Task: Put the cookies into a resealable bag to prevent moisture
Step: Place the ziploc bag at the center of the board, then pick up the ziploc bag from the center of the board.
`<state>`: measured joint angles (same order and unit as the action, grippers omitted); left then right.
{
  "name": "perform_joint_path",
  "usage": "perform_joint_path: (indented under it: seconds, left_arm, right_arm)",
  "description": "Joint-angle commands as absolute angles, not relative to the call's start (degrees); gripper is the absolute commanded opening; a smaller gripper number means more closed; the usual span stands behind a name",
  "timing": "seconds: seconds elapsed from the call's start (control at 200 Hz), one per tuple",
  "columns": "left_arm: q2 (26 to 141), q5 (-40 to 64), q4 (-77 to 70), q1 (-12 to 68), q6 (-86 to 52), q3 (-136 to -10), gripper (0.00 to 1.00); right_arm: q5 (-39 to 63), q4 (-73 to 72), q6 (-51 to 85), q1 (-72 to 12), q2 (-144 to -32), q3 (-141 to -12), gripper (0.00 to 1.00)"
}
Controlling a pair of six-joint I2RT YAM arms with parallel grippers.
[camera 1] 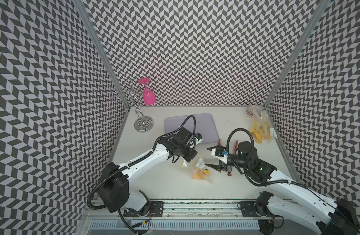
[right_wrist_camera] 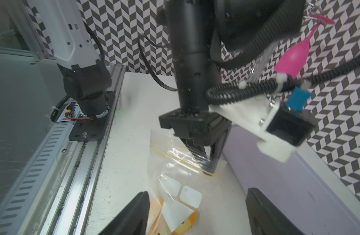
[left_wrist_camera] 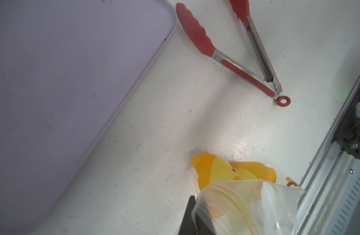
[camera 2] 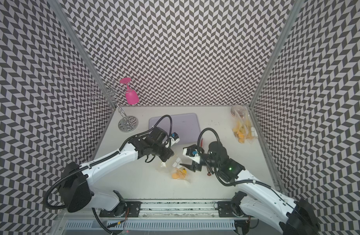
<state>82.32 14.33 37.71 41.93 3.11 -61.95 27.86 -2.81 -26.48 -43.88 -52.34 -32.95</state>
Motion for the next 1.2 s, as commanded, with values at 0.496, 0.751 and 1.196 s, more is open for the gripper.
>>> perform_joint_path:
  seconds: [0.496, 0.751, 1.196]
  left_arm:
    - [78.4, 29.7, 32.5, 30.1, 1.5, -58.5, 0.0]
    - [76.5, 31.2, 31.2, 24.4, -2.1, -55.1, 0.0]
    - [76.1, 32.6, 30.4, 20.6, -3.5, -52.3, 0.0]
  right_arm:
    - [-1.1, -21.4, -12.0, -61.1, -55.2, -28.5, 0.76]
    - [-1.1, -25.5, -16.4, -61.3, -61.6, -29.3, 0.78]
    - [1.6, -26.3, -24.5, -61.3, -76.6, -36.2, 0.83]
